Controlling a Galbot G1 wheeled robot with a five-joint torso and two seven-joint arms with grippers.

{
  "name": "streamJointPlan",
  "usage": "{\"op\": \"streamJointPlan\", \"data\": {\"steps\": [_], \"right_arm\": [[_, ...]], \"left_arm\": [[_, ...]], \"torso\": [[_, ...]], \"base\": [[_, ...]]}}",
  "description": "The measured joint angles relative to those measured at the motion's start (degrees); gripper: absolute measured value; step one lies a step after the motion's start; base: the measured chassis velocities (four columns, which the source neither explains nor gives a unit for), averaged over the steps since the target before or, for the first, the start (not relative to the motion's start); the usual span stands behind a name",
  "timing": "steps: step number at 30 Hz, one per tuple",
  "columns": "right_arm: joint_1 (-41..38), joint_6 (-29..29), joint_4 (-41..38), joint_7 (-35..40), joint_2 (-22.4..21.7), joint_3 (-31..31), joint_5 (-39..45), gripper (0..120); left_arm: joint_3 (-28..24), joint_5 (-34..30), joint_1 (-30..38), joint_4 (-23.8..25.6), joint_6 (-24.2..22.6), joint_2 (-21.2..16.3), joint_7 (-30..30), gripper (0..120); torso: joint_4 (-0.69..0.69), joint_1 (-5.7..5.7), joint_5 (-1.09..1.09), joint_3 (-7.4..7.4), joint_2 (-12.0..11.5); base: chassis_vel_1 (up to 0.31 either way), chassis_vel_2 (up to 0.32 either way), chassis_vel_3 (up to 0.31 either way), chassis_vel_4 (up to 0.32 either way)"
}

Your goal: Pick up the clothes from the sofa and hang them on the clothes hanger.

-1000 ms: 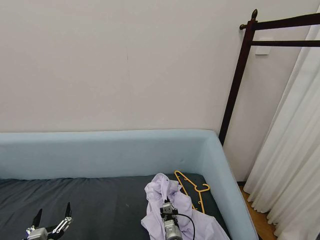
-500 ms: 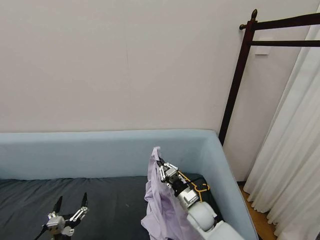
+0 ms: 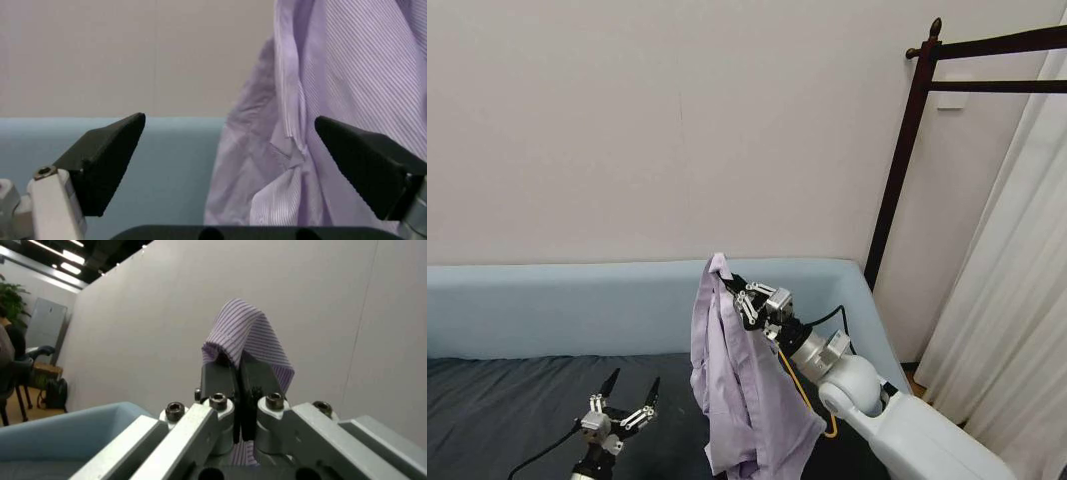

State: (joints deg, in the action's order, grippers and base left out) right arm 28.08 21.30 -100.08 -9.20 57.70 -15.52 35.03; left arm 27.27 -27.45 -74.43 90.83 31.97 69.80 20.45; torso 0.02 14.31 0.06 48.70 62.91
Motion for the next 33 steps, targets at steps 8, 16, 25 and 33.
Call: {"op": "streamJointPlan", "data": {"steps": [8, 16, 25, 33], "right_arm": [[-1.09, -0.26, -1.51, -0.21, 0.86, -0.05, 0.86, 0], [-1.02, -0.69, -4.25, -0.75, 1.33, -0.75, 1.25, 0], [-1.10, -1.11, -4.94, -0.98, 2.10, -2.10, 1.00, 0], [-2.12, -1.14, -3.93, -1.20, 3.52, -3.16, 0.78, 0]], "left_arm": [[-3.99, 2.43, 2.92, 0.06, -1.49, -0.60, -1.72, 94], [-4.76, 5.29, 4.22, -1.01, -1.55, 1.50, -6.67, 66], [-4.17, 6.08, 3.07, -0.48, -1.41, 3.14, -6.09, 34], [-2.76, 6.17, 1.95, 0.67, -1.37, 3.78, -3.58, 39]], "torso": [[0.01, 0.00, 0.00, 0.00, 0.00], [0.00, 0.00, 0.00, 0.00, 0.00], [0.01, -0.01, 0.00, -0.01, 0.00], [0.00, 0.00, 0.00, -0.01, 0.01]], "base": [[0.000, 0.000, 0.000, 0.000], [0.000, 0.000, 0.000, 0.000], [0.000, 0.000, 0.000, 0.000], [0.000, 0.000, 0.000, 0.000]]}}
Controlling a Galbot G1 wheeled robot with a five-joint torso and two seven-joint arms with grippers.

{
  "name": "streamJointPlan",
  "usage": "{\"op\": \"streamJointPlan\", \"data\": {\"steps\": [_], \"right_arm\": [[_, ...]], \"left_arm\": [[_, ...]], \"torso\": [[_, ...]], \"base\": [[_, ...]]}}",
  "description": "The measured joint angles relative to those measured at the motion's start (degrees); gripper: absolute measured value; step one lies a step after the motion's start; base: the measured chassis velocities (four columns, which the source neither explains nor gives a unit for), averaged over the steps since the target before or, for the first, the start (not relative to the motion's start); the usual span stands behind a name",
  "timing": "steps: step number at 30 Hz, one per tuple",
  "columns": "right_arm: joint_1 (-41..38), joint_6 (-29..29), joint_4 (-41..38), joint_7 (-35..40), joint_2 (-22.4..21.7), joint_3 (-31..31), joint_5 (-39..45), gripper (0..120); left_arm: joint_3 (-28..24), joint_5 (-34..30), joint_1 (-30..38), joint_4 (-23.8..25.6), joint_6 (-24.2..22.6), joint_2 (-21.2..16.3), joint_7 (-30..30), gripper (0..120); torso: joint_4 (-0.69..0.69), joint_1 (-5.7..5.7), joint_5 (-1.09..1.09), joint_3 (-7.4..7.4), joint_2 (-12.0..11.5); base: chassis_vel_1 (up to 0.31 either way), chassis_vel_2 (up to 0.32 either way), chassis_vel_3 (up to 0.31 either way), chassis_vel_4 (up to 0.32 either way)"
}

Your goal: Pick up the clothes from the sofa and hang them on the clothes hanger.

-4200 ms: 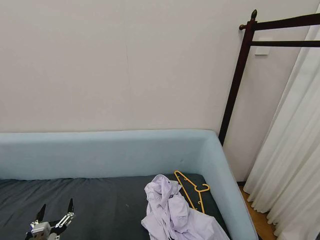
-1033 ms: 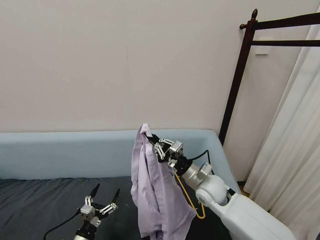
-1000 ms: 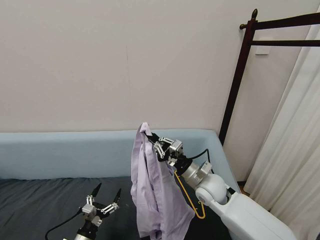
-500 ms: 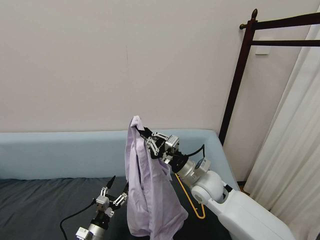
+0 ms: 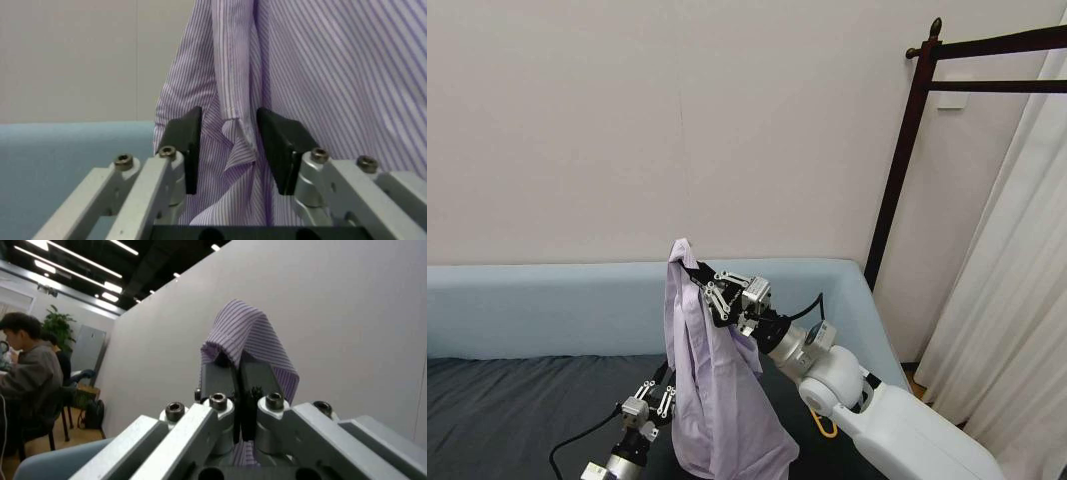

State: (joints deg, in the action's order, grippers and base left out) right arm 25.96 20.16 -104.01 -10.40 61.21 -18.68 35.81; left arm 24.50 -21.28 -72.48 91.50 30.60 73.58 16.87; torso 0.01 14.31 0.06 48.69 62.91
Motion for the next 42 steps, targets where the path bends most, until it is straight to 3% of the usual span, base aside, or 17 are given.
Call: {"op": "streamJointPlan", "data": {"steps": [5, 16, 20, 24, 27, 28, 31, 33, 34, 35, 39, 42], "right_arm": [[-0.43, 0.00, 0.03, -0.01, 0.42, -0.44, 0.00, 0], [-0.55, 0.05, 0.46, 0.37, 0.84, -0.26, 0.04, 0], [-0.45, 0.08, 1.42, 1.04, 0.85, 0.18, -0.05, 0], [-0.95, -1.32, 4.50, 4.83, 0.67, 1.53, -1.80, 0], [-2.34, -2.22, 7.91, 6.79, 0.43, 4.27, -2.55, 0], [-2.34, -2.22, 7.91, 6.79, 0.43, 4.27, -2.55, 0], [-3.34, -2.25, 9.03, 6.79, 0.44, 5.69, -2.19, 0], [-3.42, -2.25, 9.07, 6.77, 0.46, 5.78, -2.12, 0], [-4.34, -2.21, 9.20, 6.45, 0.73, 6.60, -1.34, 0], [-4.64, -2.18, 9.11, 6.40, 0.77, 6.90, -0.97, 0], [-5.42, -1.87, 7.87, 5.37, 0.66, 7.91, 0.08, 0], [-5.63, -1.62, 6.97, 4.64, 0.45, 8.49, 0.37, 0]], "left_arm": [[0.52, 0.31, 0.02, -0.36, 0.23, 0.24, -0.01, 40], [1.16, 0.53, -0.09, -0.51, 1.41, 0.43, -0.17, 0], [2.05, -0.23, -0.36, 0.33, 2.08, 0.26, -0.17, 0], [4.31, -5.15, -1.34, 6.14, 1.55, -2.12, -0.21, 0], [7.99, -14.29, -1.25, 16.09, -1.79, -10.66, -1.92, 0], [7.99, -14.29, -1.25, 16.09, -1.79, -10.66, -1.92, 0], [11.55, -20.96, -0.09, 20.55, -4.80, -18.93, -4.06, 0], [11.88, -21.61, 0.09, 20.89, -5.12, -19.82, -4.30, 0], [13.45, -25.27, 1.59, 22.26, -7.00, -25.49, -5.66, 0], [13.76, -26.40, 2.47, 22.61, -7.82, -27.57, -6.53, 0], [14.39, -27.56, 5.65, 22.83, -9.78, -31.96, -8.75, 0], [14.99, -27.60, 6.73, 23.02, -10.67, -33.18, -9.59, 0]], "torso": [[0.01, 0.00, 0.00, 0.00, 0.00], [0.01, 0.00, 0.00, 0.00, 0.00], [0.01, 0.00, -0.01, 0.00, 0.00], [0.00, 0.00, -0.02, 0.00, 0.00], [0.01, 0.00, -0.01, 0.00, 0.00], [0.01, 0.00, -0.01, 0.00, 0.00], [0.01, 0.00, 0.03, 0.00, 0.00], [0.01, 0.00, 0.02, 0.00, 0.00], [-0.01, 0.00, -0.01, 0.00, 0.00], [-0.01, 0.00, -0.01, 0.00, 0.00], [0.02, 0.00, -0.01, 0.00, 0.00], [0.02, 0.01, 0.00, 0.00, 0.00]], "base": [[0.000, 0.000, 0.000, 0.000], [0.000, 0.000, 0.000, 0.000], [0.000, 0.000, 0.000, 0.000], [0.000, 0.000, 0.000, 0.000], [0.000, 0.000, 0.000, 0.000], [0.000, 0.000, 0.000, 0.000], [0.000, 0.000, 0.000, 0.000], [0.000, 0.000, 0.000, 0.000], [0.000, 0.000, 0.000, 0.000], [0.000, 0.000, 0.000, 0.000], [0.000, 0.000, 0.000, 0.000], [0.000, 0.000, 0.000, 0.000]]}}
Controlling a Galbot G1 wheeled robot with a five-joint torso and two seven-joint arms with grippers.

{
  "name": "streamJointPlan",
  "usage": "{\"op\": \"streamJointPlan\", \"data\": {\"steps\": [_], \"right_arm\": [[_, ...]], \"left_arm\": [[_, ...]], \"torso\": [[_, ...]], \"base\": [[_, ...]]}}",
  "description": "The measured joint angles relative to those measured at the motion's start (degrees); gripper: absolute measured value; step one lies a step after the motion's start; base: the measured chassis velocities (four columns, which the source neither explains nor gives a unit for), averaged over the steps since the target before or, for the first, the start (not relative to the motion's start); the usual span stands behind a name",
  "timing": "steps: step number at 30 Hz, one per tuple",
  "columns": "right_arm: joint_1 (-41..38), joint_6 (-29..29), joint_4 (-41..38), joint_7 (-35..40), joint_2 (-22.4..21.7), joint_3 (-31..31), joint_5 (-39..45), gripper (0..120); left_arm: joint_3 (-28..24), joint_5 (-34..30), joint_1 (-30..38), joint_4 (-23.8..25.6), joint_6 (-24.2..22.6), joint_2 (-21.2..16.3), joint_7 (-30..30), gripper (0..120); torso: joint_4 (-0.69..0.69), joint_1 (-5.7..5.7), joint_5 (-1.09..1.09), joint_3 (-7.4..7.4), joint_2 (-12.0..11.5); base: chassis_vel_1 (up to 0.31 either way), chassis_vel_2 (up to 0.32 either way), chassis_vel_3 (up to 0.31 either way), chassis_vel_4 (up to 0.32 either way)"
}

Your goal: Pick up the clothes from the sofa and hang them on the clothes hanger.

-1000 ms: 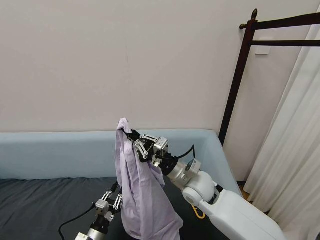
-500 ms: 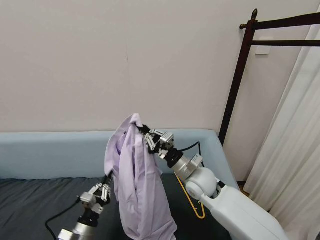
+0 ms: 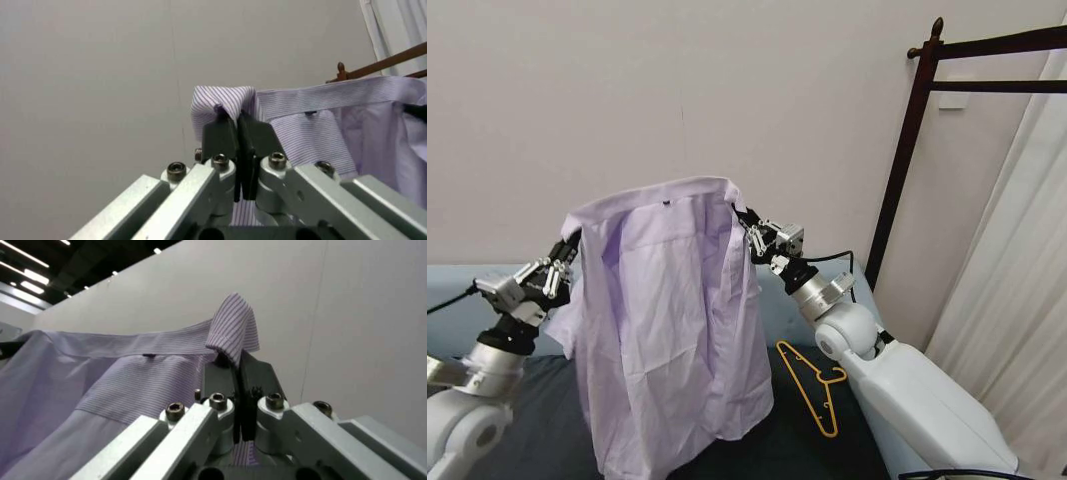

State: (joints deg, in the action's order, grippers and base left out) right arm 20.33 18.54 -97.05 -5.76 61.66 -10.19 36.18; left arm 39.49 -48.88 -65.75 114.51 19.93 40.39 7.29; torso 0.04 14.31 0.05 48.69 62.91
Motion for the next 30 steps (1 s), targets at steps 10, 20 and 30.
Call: {"op": "streamJointPlan", "data": {"steps": [10, 20, 30], "right_arm": [[8.58, -0.86, -3.51, 1.78, -2.71, -1.21, -5.49, 0], [23.08, 2.22, 10.66, 6.31, 4.57, -4.32, -15.73, 0], [27.11, 5.13, 16.26, 3.54, 6.96, -4.11, -11.31, 16]], "left_arm": [[0.42, 10.17, -6.64, -0.22, -0.13, 3.27, 0.00, 0], [-2.93, 28.23, -14.08, -8.31, -0.09, 13.61, -0.81, 0], [-3.75, 30.70, -13.62, -11.44, 0.76, 13.62, 0.82, 0]], "torso": [[-0.01, -0.01, 0.00, 0.00, 0.00], [-0.02, -0.01, 0.00, 0.00, 0.00], [-0.01, -0.01, 0.01, -0.01, 0.01]], "base": [[0.000, 0.000, 0.000, 0.000], [0.000, 0.000, 0.000, 0.000], [0.000, 0.000, 0.000, 0.000]]}}
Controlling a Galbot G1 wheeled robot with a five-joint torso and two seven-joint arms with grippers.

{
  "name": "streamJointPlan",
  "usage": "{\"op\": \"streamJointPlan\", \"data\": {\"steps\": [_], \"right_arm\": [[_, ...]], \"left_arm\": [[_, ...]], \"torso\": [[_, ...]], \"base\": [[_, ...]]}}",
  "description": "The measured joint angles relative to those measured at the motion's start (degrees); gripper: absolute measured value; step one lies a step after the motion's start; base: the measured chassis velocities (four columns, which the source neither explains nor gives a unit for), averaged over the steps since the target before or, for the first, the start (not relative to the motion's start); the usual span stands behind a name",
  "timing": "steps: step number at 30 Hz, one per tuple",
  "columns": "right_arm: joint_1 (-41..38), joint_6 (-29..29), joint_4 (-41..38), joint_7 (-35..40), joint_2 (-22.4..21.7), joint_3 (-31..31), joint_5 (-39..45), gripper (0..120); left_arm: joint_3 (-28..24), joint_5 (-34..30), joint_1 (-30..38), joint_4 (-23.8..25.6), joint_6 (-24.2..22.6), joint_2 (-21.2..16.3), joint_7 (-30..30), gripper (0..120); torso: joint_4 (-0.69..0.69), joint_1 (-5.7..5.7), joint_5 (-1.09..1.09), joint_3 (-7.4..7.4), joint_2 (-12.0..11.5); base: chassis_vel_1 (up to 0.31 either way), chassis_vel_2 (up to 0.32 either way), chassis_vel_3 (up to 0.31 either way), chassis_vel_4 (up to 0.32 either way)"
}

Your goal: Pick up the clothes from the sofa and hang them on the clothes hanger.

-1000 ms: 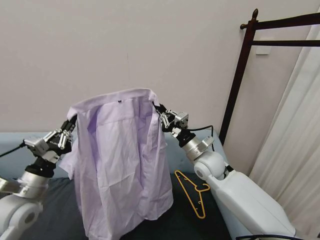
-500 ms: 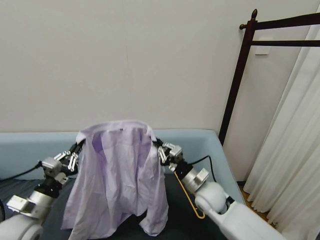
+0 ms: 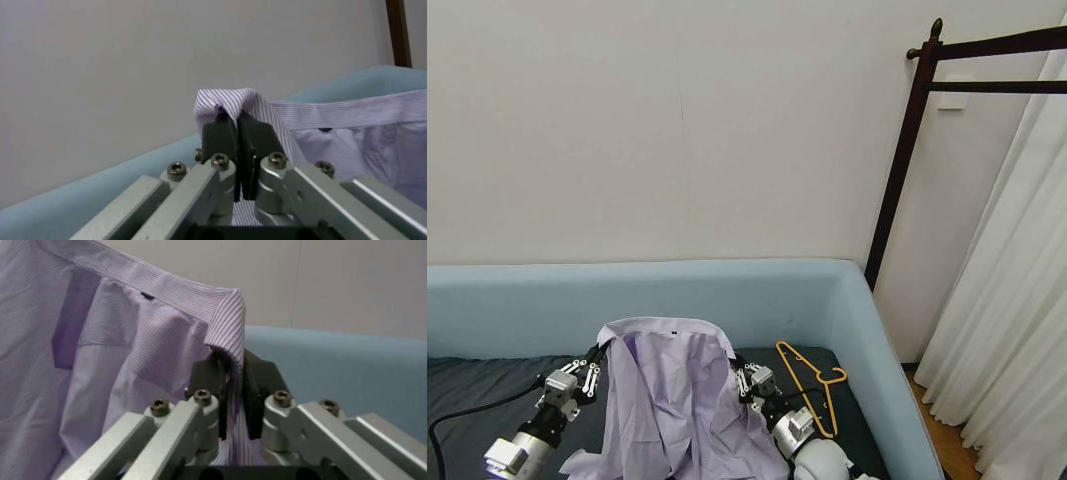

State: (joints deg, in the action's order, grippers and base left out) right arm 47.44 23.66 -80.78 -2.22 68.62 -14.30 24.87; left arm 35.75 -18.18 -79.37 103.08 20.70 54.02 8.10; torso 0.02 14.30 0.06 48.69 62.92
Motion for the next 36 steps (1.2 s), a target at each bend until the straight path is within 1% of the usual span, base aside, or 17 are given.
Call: {"op": "streamJointPlan", "data": {"steps": [2, 3, 6, 7, 11, 14, 15, 16, 19, 20, 23, 24, 27, 30, 31, 34, 36], "right_arm": [[0.64, 1.68, 1.79, -1.27, -0.34, 0.58, 3.38, 24], [0.64, 1.68, 1.79, -1.27, -0.34, 0.58, 3.38, 24], [0.81, 5.27, 6.90, -5.17, -0.52, 3.28, 8.05, 39], [0.81, 5.27, 6.90, -5.17, -0.52, 3.28, 8.05, 39], [0.99, 5.99, 9.88, -8.58, -1.16, 5.68, 13.82, 57], [0.88, 4.77, 10.61, -6.71, -0.94, 6.52, 14.65, 64], [0.53, 0.26, 11.34, 0.68, -0.57, 7.39, 11.39, 73], [0.53, 0.26, 11.34, 0.68, -0.57, 7.39, 11.39, 73], [-0.97, -12.61, 15.39, 14.12, 0.30, 8.47, 4.53, 87], [-0.97, -12.61, 15.39, 14.12, 0.30, 8.47, 4.53, 87], [-2.40, -17.89, 21.91, 13.04, 1.93, 12.67, 2.04, 98], [-2.40, -17.89, 21.91, 13.04, 1.93, 12.67, 2.04, 98], [-3.37, -19.88, 29.22, 6.99, 3.85, 19.41, -3.10, 100], [-4.01, -20.79, 32.19, 5.69, 4.90, 21.75, -5.61, 100], [-4.14, -21.58, 33.75, 5.19, 5.47, 23.12, -6.95, 100], [-4.08, -22.15, 34.73, 4.60, 5.85, 23.86, -7.61, 100], [-4.03, -22.24, 36.20, 3.52, 6.39, 24.67, -8.40, 95]], "left_arm": [[-0.04, 0.26, 0.31, -0.79, -0.02, -0.14, 0.04, 0], [-0.04, 0.26, 0.31, -0.79, -0.02, -0.14, 0.04, 0], [-0.51, 1.06, 0.65, -1.93, -0.11, -0.23, 0.21, 0], [-0.51, 1.06, 0.65, -1.93, -0.11, -0.23, 0.21, 0], [-1.61, 2.08, 1.19, -3.48, -0.11, 0.11, 0.43, 0], [-2.00, 2.27, 1.34, -3.81, -0.10, 0.33, 0.46, 0], [-2.29, 2.31, 1.42, -3.84, -0.02, 0.42, 0.59, 0], [-2.29, 2.31, 1.42, -3.84, -0.02, 0.42, 0.59, 0], [-2.34, 2.32, 1.44, -3.45, 0.26, 0.46, 0.71, 0], [-2.34, 2.32, 1.44, -3.45, 0.26, 0.46, 0.71, 0], [-3.42, 2.25, 1.99, -3.47, 0.47, 0.21, 0.73, 0], [-3.42, 2.25, 1.99, -3.47, 0.47, 0.21, 0.73, 0], [-5.12, 1.98, 2.95, -3.73, 0.53, -0.45, 0.73, 0], [-5.27, 1.83, 3.03, -3.65, 0.64, -0.61, 0.72, 0], [-5.26, 1.73, 3.03, -3.43, 0.80, -0.71, 0.69, 0], [-5.16, 1.69, 2.93, -3.22, 1.07, -0.80, 0.63, 0], [-4.92, 1.62, 2.73, -3.12, 1.48, -0.84, 0.42, 0]], "torso": [[0.00, 0.00, 0.00, 0.00, 0.00], [0.00, 0.00, 0.00, 0.00, 0.00], [-0.01, 0.00, 0.00, 0.00, -0.01], [-0.01, 0.00, 0.00, 0.00, -0.01], [0.01, 0.00, 0.00, 0.00, -0.01], [-0.01, 0.00, 0.00, 0.01, -0.01], [-0.01, 0.00, 0.00, 0.00, -0.01], [-0.01, 0.00, 0.00, 0.00, -0.01], [0.00, 0.00, 0.01, 0.01, -0.01], [0.00, 0.00, 0.01, 0.01, -0.01], [-0.02, 0.00, 0.01, 0.01, -0.01], [-0.02, 0.00, 0.01, 0.01, -0.01], [0.04, 0.01, -0.01, 0.01, -0.01], [0.02, 0.00, 0.00, 0.01, -0.01], [-0.02, 0.01, 0.00, 0.01, -0.01], [-0.02, 0.00, 0.00, 0.01, -0.01], [-0.01, 0.00, 0.00, 0.01, -0.01]], "base": [[0.000, 0.000, 0.000, 0.000], [0.000, 0.000, 0.000, 0.000], [0.000, 0.000, 0.000, 0.000], [0.000, 0.000, 0.000, 0.000], [0.000, 0.000, 0.000, 0.000], [0.000, 0.000, 0.000, 0.000], [0.000, 0.000, 0.000, 0.000], [0.000, 0.000, 0.000, 0.000], [0.000, 0.000, 0.000, 0.000], [0.000, 0.000, 0.000, 0.000], [0.000, 0.000, 0.000, 0.000], [0.000, 0.000, 0.000, 0.000], [0.000, 0.000, 0.000, 0.000], [0.000, 0.000, 0.000, 0.000], [0.000, 0.000, 0.000, 0.000], [0.000, 0.000, 0.000, 0.000], [0.000, 0.000, 0.000, 0.000]]}}
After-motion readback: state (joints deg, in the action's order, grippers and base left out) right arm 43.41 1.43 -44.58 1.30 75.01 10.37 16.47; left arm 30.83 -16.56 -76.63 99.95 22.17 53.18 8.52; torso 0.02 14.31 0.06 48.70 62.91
